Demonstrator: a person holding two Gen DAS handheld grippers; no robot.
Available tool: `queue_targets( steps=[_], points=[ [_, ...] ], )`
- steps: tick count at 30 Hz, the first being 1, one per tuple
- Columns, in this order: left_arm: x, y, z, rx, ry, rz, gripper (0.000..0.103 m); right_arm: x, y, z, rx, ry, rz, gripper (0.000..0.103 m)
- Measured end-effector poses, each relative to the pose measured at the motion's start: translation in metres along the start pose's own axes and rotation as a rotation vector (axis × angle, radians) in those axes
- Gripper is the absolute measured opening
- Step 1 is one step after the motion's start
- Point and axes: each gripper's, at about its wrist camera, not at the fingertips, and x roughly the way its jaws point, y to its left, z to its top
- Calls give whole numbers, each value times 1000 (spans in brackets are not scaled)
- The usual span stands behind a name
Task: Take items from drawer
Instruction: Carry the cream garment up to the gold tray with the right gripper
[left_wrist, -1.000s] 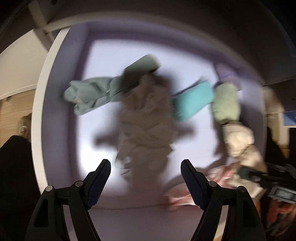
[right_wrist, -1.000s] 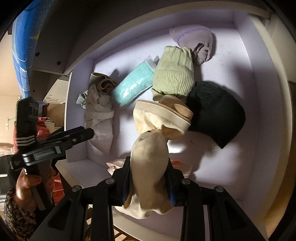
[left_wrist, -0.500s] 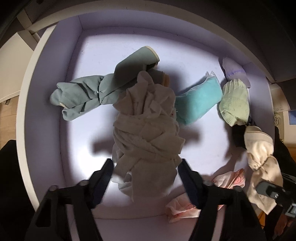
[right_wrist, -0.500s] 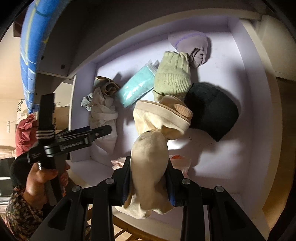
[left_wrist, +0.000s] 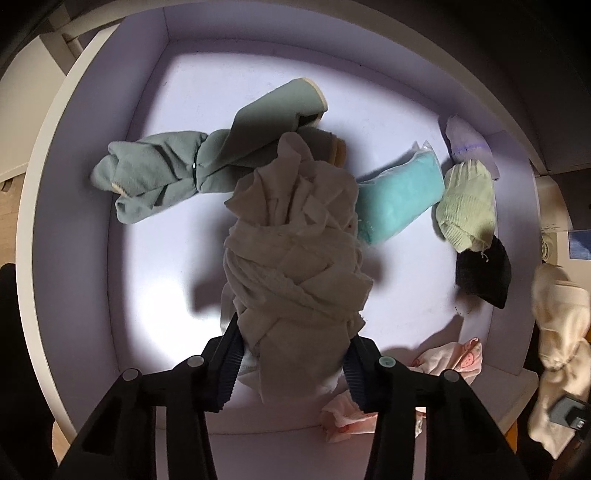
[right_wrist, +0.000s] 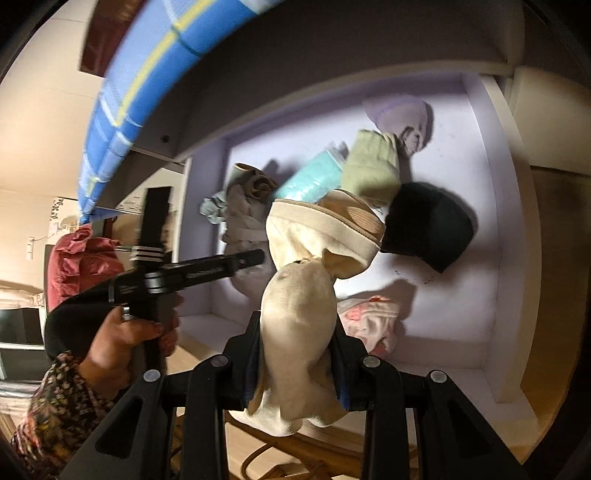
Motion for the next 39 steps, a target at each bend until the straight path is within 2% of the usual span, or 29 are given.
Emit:
queue_targets(
  steps=[6,15,20,25,28,30,34,39],
  points=[
    [13,10,-3,2,24,19,46,-27,14,1,-25,-34,8,33],
    [27,7,-3,-8,26,21,46,-115,48,17,-104,-160,52,33],
    [12,14,-8,-15,20,18,46,-166,83,50,-187,-253,33,33],
    [6,12,-10,-10,16,29,45,-195,104,88,-212,-324,-3,33],
    [7,11,-10,-11,14,32,45,-203,111,115,-214,-359,-46,33],
    [7,11,-10,-12,14,33,45,-204,115,136,-223,-375,-104,33],
    [7,10,-11,-19,15,31,45,-196,121,191,-247,-385,-283,33],
    [8,12,-11,-28,15,22,45,-182,121,253,-232,-378,-392,33]
  ],
)
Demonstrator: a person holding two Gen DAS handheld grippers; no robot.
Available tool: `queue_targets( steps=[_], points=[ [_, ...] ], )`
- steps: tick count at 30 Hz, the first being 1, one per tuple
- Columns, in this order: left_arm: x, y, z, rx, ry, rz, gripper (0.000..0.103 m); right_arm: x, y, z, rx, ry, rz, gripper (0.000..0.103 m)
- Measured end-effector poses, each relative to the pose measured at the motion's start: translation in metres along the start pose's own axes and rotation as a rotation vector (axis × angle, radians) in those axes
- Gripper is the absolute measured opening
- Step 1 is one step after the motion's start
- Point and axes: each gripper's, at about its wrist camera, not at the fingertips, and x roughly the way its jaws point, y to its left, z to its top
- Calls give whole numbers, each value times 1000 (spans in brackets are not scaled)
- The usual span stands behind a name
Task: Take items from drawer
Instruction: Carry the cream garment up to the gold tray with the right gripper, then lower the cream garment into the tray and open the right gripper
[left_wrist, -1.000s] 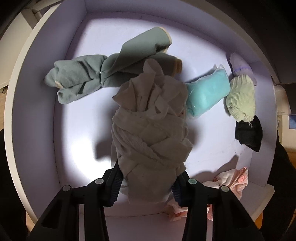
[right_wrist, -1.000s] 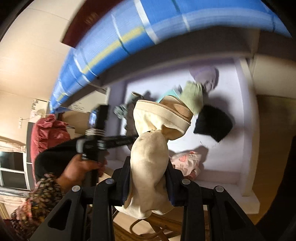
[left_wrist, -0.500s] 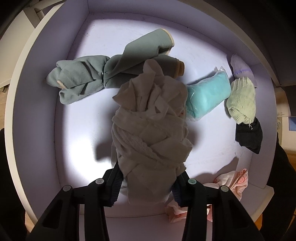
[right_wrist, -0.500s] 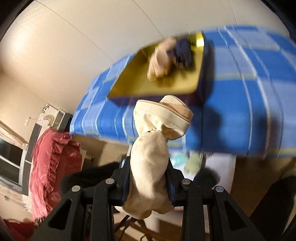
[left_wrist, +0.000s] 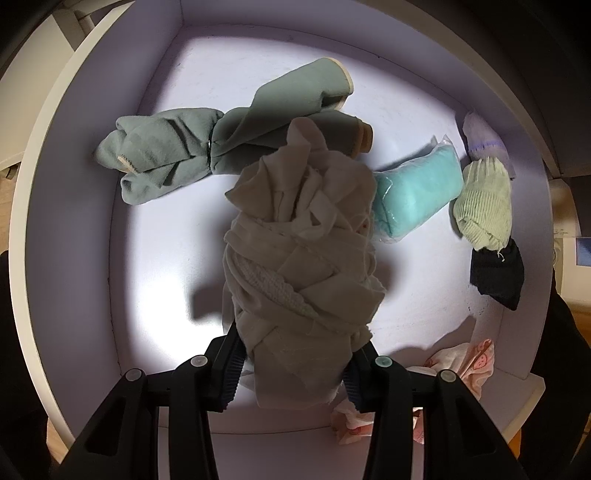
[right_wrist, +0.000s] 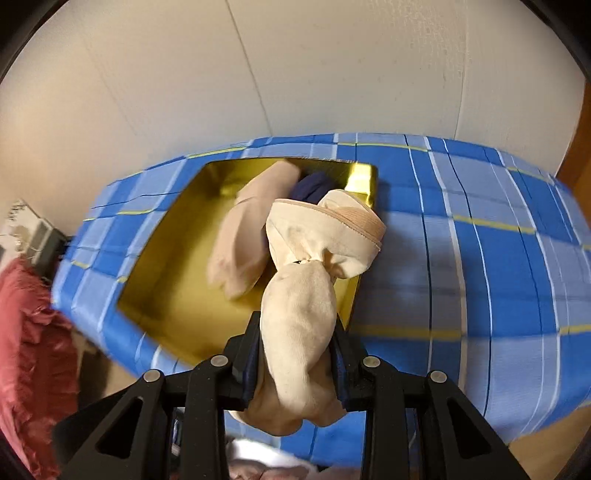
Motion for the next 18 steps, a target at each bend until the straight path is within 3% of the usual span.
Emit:
queue_targets(
  steps=[10,14,18],
  points=[
    [-1,1,0,-14,0,-6,45,72,-2,52,-10,39,-173,35],
    [0,2,0,-28,-2,-11,45,81,-6,57,-14,28,-227,55],
    [-1,2,0,-31,-3,-7,45,67,-11,55,-2,-17,-199,60]
  ],
)
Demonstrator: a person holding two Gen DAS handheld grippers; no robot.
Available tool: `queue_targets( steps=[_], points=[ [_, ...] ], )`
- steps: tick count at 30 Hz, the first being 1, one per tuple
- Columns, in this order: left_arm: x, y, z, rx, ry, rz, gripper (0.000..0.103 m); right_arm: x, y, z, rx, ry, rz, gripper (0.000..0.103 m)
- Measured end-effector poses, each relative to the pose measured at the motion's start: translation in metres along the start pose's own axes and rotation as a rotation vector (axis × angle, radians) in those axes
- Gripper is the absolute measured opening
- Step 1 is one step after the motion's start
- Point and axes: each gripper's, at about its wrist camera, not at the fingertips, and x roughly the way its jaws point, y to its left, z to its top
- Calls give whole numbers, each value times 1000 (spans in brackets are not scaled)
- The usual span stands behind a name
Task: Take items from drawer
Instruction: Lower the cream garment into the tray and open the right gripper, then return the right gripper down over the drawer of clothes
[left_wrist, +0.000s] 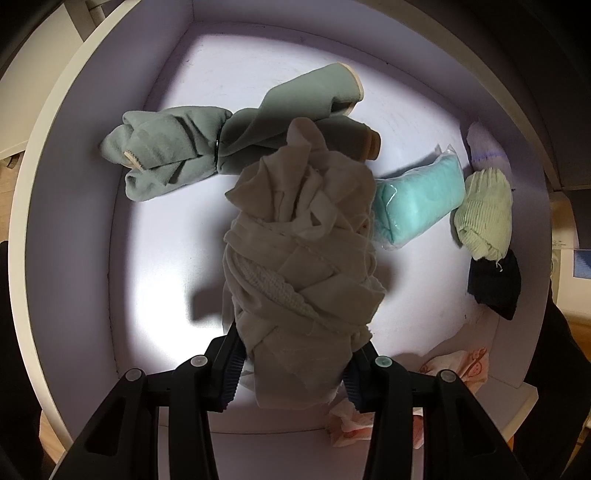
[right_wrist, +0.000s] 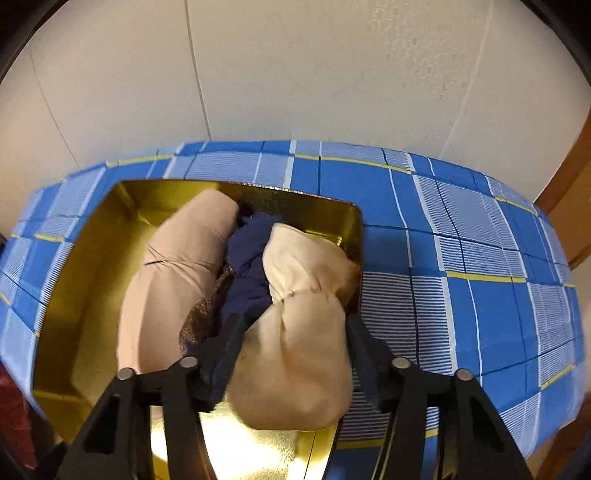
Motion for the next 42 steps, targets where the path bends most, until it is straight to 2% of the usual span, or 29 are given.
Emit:
queue_targets(
  steps=[3,6,12,16,20,25,28,31,36,42],
  points=[
    [0,-2,-1,4,-2,7,45,-14,0,-7,-34,-37,3,60],
    [0,-4,-2,3,-3,6,45,-23,-3,-15,-36,-45,24,53],
    [1,-5,-1,3,-3,9,45,-45,-8,-42,3,-91,123,51],
    [1,-5,-1,2,-3,5,45,-65,-15,-72,33,-132,208,51],
    [0,-2,-1,-10,-3,-7,45,-89,-25,-111,47,-172,338,51],
    [0,0,-2,-15,-3,-16,46,-108,-28,-169,4,-182,405,51],
    [0,0,-1,-19,-4,-20,46,-104,-28,-204,-1,-141,443,51],
    [-1,2,-2,-20,-6,-24,46,-90,-22,-234,-18,-80,439,51],
    [-2,4,-4,-22,-6,-31,46,-42,-7,-292,-18,101,489,52],
    [-2,3,-4,-10,-9,-28,45,26,15,-354,29,308,489,52]
  ],
)
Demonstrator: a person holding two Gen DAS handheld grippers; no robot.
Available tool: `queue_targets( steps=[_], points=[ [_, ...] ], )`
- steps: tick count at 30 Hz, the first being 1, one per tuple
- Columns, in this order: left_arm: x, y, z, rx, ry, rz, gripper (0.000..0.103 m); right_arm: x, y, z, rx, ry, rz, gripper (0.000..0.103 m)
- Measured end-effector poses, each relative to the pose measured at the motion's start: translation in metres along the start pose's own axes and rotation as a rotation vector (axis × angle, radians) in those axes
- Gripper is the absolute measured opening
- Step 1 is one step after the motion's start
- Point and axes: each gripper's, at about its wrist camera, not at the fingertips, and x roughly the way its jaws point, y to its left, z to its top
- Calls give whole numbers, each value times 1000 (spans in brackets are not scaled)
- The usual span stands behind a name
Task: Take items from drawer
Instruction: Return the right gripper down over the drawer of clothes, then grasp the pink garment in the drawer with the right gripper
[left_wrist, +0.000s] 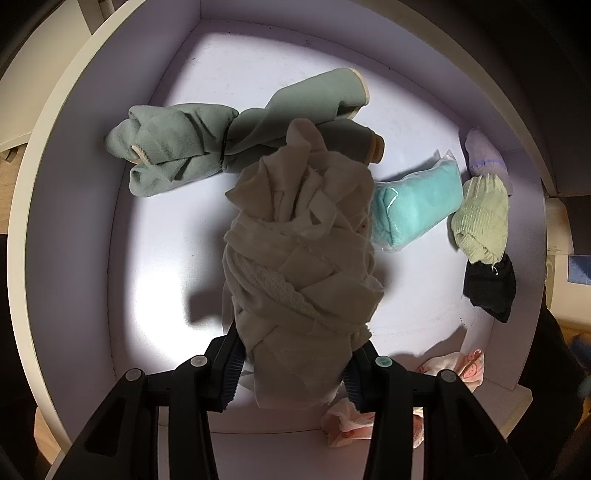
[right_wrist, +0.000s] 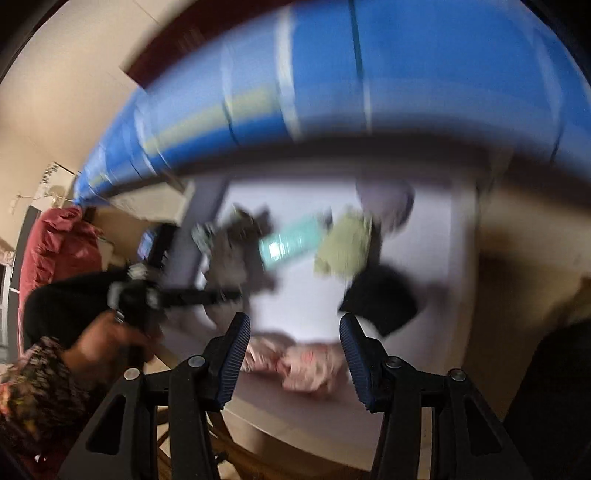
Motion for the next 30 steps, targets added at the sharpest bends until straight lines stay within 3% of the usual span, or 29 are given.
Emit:
queue_targets(
  steps=[4,8,13,15,20,22,26,30],
  points=[
    [-1,1,-2,-6,-2,1,44,29,-7,-8,42,87,6,52],
    [-3,3,-3,-16,2,1,43,40,-17,-7,83,102,31,58],
    [-4,2,-7,-19,12,22,43,53,-21,-6,103,157,32,59],
    [-4,2,-8,-22,14,28,43,60,-12,-4,54,198,23,61],
    [-5,1,-11,-26,19,43,43,89,22,1,-207,349,-84,62],
    [-6,2,-12,-26,21,48,43,98,31,2,-253,391,-83,62],
    [-5,1,-12,-35,25,49,43,134,42,2,-293,565,-64,68],
    [-7,1,-10,-43,32,43,43,157,45,1,-326,595,-138,69]
  ],
)
